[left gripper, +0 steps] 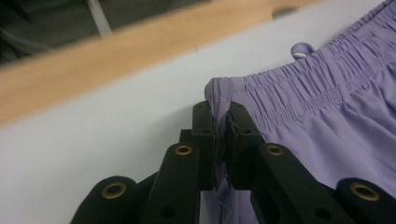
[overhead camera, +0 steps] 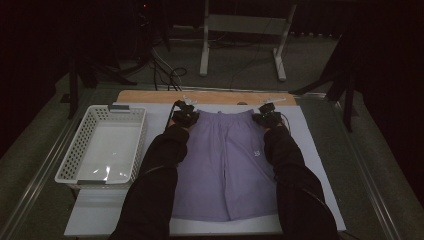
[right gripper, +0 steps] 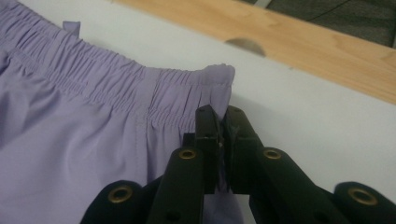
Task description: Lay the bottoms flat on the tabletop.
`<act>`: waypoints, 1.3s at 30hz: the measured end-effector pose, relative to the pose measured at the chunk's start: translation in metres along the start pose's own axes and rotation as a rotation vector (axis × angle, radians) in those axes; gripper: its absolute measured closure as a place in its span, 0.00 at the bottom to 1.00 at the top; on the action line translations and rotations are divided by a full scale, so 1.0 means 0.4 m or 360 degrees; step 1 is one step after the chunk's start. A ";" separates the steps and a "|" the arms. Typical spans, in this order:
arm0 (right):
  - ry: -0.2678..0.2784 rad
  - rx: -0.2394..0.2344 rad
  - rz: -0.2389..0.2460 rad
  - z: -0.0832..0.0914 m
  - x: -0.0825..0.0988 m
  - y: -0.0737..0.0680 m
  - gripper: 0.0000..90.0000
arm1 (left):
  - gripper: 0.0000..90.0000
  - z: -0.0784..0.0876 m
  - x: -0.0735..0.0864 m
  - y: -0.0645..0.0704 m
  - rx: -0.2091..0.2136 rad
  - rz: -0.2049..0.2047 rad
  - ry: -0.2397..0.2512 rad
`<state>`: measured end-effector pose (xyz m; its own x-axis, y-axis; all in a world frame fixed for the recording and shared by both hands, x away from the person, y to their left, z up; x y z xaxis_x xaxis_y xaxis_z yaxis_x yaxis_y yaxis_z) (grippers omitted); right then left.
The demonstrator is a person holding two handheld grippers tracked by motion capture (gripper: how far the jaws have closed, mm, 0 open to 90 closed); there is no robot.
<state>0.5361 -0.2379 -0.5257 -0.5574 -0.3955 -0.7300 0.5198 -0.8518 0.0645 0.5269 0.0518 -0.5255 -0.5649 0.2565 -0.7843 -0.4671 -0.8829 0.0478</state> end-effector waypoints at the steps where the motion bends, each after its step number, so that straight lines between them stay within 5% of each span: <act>1: 0.0005 0.0019 -0.0014 0.002 -0.005 0.003 0.95 | 0.93 -0.001 -0.006 0.002 -0.0001 0.0012 0.0003; 9: 0.0015 0.0051 -0.0010 0.009 -0.017 0.009 0.94 | 0.92 -0.002 -0.006 0.002 -0.0002 -0.0003 0.0000; 11: 0.0013 0.0045 -0.0003 0.007 -0.016 0.008 0.93 | 0.92 -0.002 -0.006 -0.001 0.0019 0.0039 0.0030; 12: 0.0050 0.0006 -0.0024 0.005 -0.016 0.000 0.77 | 0.84 -0.005 -0.003 -0.002 0.0024 0.0073 0.0008; 13: 0.0050 0.0006 -0.0024 0.005 -0.016 0.000 0.77 | 0.84 -0.007 -0.001 -0.003 0.0025 0.0093 0.0001; 16: 0.0060 0.0004 -0.0011 0.000 -0.012 -0.006 0.56 | 0.52 -0.011 0.005 0.003 0.0031 0.0094 -0.0041; 18: 0.0079 -0.0011 -0.0051 0.001 -0.012 -0.010 0.46 | 0.39 -0.009 0.006 0.007 0.0100 0.0138 -0.0054; 22: 0.0080 -0.0050 -0.0068 0.009 -0.011 -0.018 0.34 | 0.25 0.001 0.006 0.016 0.0192 0.0169 -0.0094; 27: 0.0120 -0.0125 -0.0118 0.028 -0.008 -0.023 0.15 | 0.14 0.027 0.002 0.033 0.0214 0.0128 -0.0102; 31: 0.0117 -0.0159 -0.0107 0.044 -0.005 -0.037 0.15 | 0.04 0.058 -0.004 0.045 0.0253 0.0129 -0.0076; 36: 0.0121 -0.0180 0.0031 0.073 -0.001 -0.065 0.18 | 0.00 0.101 0.000 0.053 0.0292 0.0114 -0.0048; 39: 0.0114 -0.0259 -0.0002 0.091 0.002 -0.081 0.18 | 0.00 0.123 0.008 0.057 0.0298 0.0088 -0.0052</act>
<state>0.4952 -0.2230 -0.5038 -0.5139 -0.3639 -0.7768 0.6201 -0.7834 -0.0433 0.4809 0.0518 -0.4966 -0.6137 0.2247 -0.7569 -0.5511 -0.8084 0.2069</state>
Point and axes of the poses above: each handheld gripper's, and its own axes: z roughly backward along the jaws, x roughly out of its underside, y roughly to its right, the point moved 4 cm from there along -z, roughly forward along the jaws, and after that the axes turned 4 degrees about z, right-handed, at the moved point
